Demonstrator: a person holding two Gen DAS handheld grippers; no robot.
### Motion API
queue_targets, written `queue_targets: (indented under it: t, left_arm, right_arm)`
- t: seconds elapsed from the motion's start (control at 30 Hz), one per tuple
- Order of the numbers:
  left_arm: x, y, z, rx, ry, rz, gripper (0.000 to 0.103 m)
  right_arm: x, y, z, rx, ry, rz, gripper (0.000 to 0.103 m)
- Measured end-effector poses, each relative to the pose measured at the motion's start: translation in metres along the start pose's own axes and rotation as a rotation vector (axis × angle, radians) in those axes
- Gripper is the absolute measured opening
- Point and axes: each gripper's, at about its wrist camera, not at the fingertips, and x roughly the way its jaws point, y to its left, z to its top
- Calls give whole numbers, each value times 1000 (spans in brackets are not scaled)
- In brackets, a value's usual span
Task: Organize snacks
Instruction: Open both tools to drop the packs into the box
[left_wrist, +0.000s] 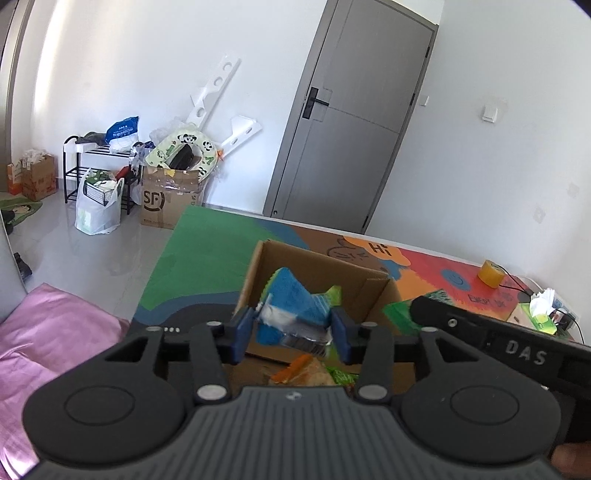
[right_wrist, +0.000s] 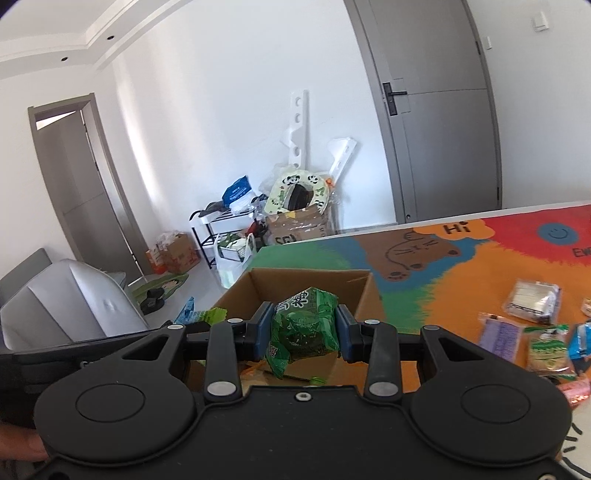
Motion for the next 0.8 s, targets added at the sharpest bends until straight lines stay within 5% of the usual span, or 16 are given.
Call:
queue_targets:
  t: [0.33,0.53,0.8]
  left_arm:
    - [-8,12,6,-34,-16,6,57]
    - [-10,11,3,-34,-11,15,62]
    - [-12,-10,1,-12,-7,-7,79]
  right_arm:
    - [13,7,3,6,13,16,37]
    - [8,1,1,37,25,24,52]
    - [-21,-24,-4,63,2,-37,56]
